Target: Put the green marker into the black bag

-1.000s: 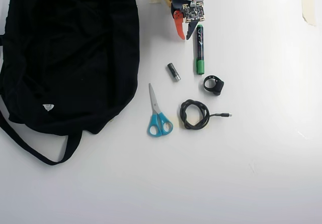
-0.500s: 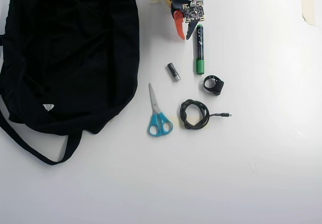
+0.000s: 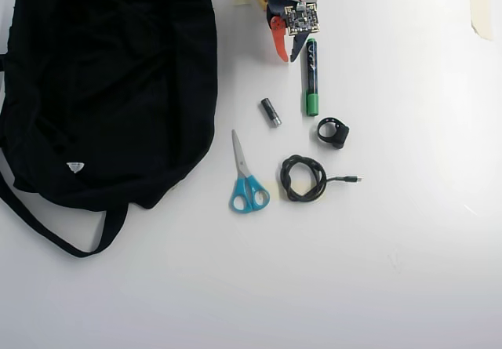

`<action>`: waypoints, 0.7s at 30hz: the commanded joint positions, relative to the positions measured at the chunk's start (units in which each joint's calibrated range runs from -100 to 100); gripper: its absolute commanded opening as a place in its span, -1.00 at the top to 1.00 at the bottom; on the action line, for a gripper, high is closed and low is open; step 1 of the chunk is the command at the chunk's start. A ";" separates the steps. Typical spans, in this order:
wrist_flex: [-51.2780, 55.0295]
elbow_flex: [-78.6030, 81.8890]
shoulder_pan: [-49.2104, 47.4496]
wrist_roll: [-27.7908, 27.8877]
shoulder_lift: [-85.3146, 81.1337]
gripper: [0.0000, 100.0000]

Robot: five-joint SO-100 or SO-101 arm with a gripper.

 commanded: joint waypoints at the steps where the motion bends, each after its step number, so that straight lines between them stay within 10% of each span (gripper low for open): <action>1: -4.57 -1.10 -0.35 -0.10 1.83 0.95; 21: -43.07 -52.76 -6.34 -0.10 55.44 0.95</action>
